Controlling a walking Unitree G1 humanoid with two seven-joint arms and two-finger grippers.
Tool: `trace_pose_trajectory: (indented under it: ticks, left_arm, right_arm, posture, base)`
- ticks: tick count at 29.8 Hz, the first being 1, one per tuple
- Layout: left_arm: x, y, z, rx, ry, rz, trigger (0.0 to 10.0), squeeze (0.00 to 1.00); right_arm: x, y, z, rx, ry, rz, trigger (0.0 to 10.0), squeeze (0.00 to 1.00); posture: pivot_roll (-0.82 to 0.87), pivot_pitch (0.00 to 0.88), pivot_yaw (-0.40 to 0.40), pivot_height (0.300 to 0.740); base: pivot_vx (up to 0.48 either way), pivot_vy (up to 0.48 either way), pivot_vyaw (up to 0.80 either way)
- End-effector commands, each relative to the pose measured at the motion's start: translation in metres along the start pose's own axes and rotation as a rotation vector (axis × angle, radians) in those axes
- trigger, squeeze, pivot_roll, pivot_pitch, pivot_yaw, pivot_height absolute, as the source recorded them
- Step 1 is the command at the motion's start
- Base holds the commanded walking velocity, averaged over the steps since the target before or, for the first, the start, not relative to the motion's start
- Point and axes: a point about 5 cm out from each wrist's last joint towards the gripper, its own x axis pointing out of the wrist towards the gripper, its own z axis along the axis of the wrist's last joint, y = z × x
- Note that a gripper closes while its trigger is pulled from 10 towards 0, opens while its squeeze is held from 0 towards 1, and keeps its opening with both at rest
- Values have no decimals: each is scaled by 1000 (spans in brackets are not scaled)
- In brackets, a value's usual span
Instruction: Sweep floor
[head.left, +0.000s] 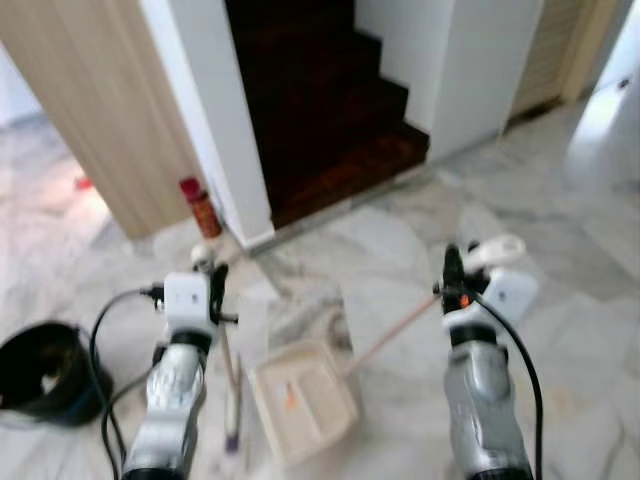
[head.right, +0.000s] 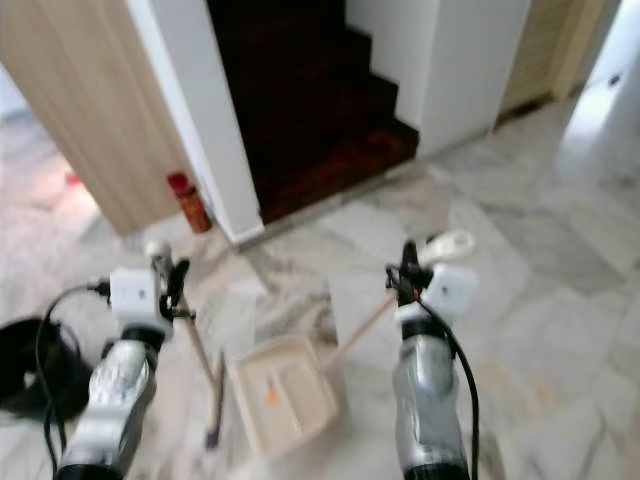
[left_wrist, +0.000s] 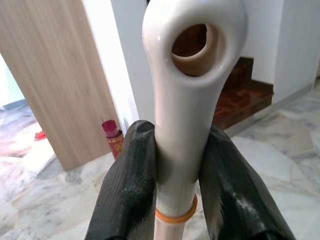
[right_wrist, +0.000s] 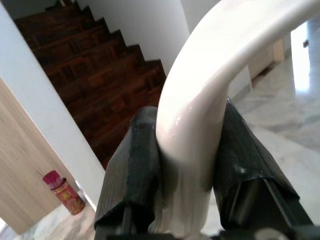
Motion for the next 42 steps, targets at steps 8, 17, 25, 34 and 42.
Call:
trace_pose_trajectory:
  ticks: [8,17,25,34,42]
  left_arm:
    - [4,2,10,-3,-42,1,10000,0]
    - [5,4,12,1,-41,2,10000,0]
    - [4,5,12,4,-40,5,10000,0]
    - [4,3,13,14,-44,-9,10000,0]
    - [5,2,13,15,-45,-12,10000,0]
  right_arm:
    - [4,6,10,-6,-45,18,10000,0]
    - [3,7,9,-10,-42,19,10000,0]
    - [4,8,9,-8,-40,20,10000,0]
    - [4,8,8,-13,-39,18,10000,0]
    - [5,7,9,-12,-38,20,10000,0]
  posture:
    - [-4,0,58,740]
    - [5,0,61,740]
    - [8,0,63,740]
    - [9,0,65,740]
    - [13,0,61,740]
  base:
    - [0,338,0]
    - [0,337,437]
    - [0,325,634]
    - [0,33,800]
    - [0,0,800]
